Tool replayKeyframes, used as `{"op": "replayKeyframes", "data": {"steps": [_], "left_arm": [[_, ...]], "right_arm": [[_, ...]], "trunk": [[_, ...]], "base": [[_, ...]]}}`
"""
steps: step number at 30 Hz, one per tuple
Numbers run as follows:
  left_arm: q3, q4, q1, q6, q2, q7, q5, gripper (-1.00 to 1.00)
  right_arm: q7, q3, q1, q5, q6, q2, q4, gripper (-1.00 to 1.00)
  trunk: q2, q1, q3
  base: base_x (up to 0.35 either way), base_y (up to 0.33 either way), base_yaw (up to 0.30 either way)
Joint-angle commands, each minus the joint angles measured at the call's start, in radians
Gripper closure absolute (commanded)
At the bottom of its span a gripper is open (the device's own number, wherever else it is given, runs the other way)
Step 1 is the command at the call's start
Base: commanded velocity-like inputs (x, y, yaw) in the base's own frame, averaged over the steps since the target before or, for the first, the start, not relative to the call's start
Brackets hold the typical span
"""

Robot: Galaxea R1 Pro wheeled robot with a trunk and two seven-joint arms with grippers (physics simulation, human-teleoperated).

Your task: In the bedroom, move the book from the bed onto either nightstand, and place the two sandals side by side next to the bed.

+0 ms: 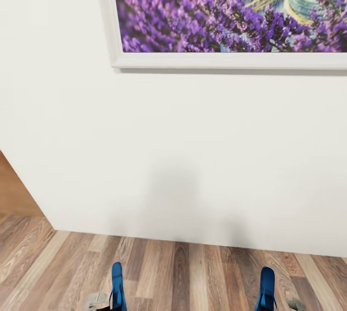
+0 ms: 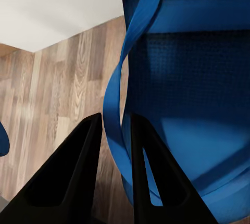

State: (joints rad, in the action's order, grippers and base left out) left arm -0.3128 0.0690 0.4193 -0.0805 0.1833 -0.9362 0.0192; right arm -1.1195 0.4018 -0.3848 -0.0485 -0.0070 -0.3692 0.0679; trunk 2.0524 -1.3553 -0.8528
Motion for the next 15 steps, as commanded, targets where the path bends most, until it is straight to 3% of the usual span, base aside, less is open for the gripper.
{"op": "replayKeyframes", "data": {"steps": [1,15], "left_arm": [[0.0,-0.001,0.001,-0.008,0.0,-0.001,0.002,1.0],[0.0,-0.002,0.001,-0.008,0.0,-0.001,0.002,1.0]], "right_arm": [[-0.005,-0.001,0.0,-0.006,0.001,0.0,0.0,1.0],[-0.005,-0.001,0.0,-0.006,0.001,0.0,0.0,1.0]], "trunk": [[0.0,0.0,-0.001],[0.0,0.0,-0.001]], "base": [[0.0,0.0,0.288],[0.0,0.0,0.288]]}}
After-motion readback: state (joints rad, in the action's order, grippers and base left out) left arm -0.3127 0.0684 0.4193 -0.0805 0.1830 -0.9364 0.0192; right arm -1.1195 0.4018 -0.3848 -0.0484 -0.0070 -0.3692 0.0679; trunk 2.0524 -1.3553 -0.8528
